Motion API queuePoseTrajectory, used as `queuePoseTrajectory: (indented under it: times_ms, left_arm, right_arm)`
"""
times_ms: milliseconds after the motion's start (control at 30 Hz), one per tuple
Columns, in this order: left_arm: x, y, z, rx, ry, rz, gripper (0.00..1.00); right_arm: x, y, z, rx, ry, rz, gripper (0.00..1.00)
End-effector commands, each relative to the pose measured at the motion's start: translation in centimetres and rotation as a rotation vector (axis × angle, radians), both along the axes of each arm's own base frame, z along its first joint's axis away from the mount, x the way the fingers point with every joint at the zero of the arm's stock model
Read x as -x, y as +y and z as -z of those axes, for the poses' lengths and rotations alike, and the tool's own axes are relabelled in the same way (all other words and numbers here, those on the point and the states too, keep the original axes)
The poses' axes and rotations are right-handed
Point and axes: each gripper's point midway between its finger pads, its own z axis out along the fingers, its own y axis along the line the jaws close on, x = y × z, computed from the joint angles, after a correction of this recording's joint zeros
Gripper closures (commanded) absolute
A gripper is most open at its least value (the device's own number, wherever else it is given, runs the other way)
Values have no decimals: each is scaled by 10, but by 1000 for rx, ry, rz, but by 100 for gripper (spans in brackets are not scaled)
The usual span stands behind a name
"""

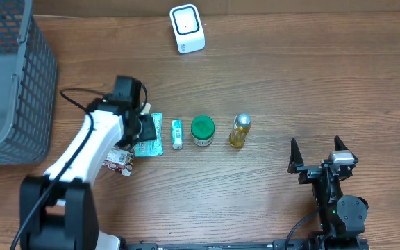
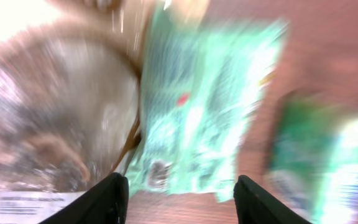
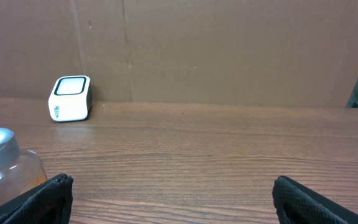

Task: Scan the item barcode

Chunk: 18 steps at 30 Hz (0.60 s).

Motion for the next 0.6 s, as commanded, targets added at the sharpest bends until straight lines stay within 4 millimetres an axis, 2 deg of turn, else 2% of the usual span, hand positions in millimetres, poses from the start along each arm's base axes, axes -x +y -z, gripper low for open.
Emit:
queuePoseTrajectory:
  times_ms: [0, 200, 433, 567]
  left_arm:
    - [-16, -5, -31, 35, -102, -10, 41]
    - [-17, 2, -15, -11, -68, -21, 43]
    - [-10, -7, 26, -3, 57, -3, 49]
    - [-3, -11, 50, -15, 128, 14, 48]
  right_arm:
    - [0, 1, 3, 1, 3, -6, 0]
    - [0, 1, 3, 1, 3, -6, 0]
    - [0, 1, 3, 1, 3, -6, 0]
    - [0, 1, 3, 1, 3, -6, 0]
